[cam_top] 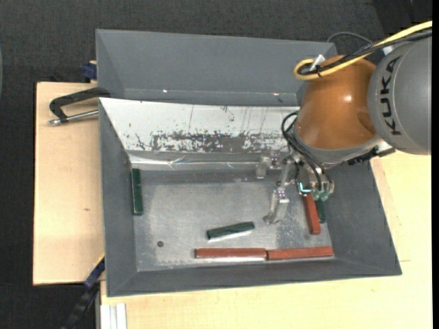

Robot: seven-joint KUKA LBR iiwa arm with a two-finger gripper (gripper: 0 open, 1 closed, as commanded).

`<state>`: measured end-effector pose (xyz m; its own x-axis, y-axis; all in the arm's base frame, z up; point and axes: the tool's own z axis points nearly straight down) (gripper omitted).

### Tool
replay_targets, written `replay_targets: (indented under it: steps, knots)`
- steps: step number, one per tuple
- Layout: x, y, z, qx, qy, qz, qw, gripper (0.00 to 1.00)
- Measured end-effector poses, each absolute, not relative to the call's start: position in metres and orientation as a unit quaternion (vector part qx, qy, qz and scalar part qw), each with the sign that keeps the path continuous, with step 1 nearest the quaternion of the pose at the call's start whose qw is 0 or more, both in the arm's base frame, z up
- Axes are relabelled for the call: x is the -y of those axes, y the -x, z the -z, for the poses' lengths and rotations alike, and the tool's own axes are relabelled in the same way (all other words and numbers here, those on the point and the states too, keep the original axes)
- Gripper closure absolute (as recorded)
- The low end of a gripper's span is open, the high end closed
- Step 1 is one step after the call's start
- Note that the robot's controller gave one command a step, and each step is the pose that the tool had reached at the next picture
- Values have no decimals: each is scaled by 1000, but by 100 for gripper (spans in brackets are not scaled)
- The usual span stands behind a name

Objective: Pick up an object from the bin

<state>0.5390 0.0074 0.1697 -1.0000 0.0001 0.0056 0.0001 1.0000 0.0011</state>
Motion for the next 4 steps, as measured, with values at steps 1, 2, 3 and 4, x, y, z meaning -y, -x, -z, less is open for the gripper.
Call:
replay_targets:
  steps: [1, 2, 3, 4]
  knots:
    - [-7, -539, -172, 1000, 0, 1, 1, 0]
    - [-14, -556, -225, 1000, -7, 0, 0, 0]
    - [-18, -547, -208, 998, -56, 0, -8, 0]
    - [-40, -546, -145, 999, -44, 0, -3, 0]
